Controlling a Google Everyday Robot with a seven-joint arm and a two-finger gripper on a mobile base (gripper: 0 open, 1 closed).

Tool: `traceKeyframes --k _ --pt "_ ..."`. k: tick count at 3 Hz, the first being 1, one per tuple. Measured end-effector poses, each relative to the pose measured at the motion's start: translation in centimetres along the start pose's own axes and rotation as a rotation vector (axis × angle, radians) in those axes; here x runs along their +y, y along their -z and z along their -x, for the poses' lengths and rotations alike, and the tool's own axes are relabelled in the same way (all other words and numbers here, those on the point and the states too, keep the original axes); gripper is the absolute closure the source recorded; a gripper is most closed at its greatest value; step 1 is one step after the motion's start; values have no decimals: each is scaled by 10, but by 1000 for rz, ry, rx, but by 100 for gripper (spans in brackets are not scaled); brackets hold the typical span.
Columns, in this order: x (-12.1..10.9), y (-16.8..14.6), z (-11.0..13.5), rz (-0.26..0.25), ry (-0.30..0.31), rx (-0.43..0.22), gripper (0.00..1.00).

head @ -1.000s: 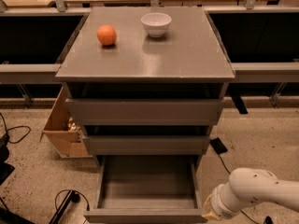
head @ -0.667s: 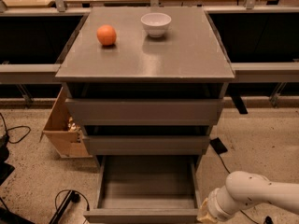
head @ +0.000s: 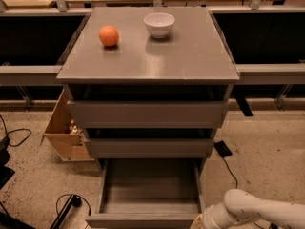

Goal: Close bottom drawer

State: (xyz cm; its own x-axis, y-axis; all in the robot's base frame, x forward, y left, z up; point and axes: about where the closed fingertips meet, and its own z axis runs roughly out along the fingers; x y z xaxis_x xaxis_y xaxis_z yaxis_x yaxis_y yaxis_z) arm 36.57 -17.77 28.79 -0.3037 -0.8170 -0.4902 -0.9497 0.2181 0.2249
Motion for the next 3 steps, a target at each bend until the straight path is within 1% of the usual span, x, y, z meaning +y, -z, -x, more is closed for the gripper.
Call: traceKeyframes --k 1,2,3 --pt "4 -74 -24 58 -30 -115 100" --pt "2 -108 -37 81 -53 -161 100" --pt "-10 -128 -39 67 -72 -180 100"
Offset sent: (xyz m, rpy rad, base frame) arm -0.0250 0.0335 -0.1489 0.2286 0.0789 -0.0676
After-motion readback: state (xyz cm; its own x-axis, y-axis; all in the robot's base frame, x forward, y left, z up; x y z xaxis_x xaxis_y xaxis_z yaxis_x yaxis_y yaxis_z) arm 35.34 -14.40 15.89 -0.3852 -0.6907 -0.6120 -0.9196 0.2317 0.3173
